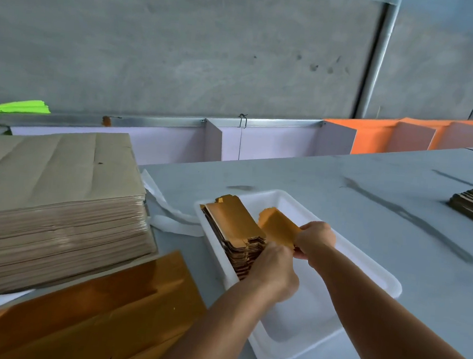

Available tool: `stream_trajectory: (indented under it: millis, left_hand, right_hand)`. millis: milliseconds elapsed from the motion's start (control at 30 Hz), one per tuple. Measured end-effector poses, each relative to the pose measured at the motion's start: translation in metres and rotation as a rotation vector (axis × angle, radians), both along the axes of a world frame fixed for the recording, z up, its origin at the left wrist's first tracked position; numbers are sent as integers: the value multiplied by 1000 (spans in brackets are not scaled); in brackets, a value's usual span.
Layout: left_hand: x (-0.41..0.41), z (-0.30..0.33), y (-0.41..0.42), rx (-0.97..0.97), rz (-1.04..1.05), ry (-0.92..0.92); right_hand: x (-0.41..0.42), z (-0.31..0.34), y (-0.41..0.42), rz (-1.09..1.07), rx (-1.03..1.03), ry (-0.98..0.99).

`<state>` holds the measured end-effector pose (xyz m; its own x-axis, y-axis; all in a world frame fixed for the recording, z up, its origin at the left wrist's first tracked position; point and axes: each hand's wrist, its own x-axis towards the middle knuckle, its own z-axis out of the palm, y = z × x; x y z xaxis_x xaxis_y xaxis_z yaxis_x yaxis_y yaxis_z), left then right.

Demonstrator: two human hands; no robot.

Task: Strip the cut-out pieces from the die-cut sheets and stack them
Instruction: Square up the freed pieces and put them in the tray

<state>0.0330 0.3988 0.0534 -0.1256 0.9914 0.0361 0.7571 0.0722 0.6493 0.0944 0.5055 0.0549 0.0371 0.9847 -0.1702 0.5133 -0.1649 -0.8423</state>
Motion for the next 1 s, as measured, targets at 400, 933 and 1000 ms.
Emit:
stream_trajectory:
  millis: [400,933,1000]
  left_hand:
    - [3,-5,0,-187,49,-9]
    - [5,24,-20,138,165,111]
    - [1,31,-43,279,137,94]
  right_hand:
    - [-9,-19,8,188,0,-311]
    - [-8,-3,-5,426,85,-607]
    - [-5,8,-16,402,127,-588]
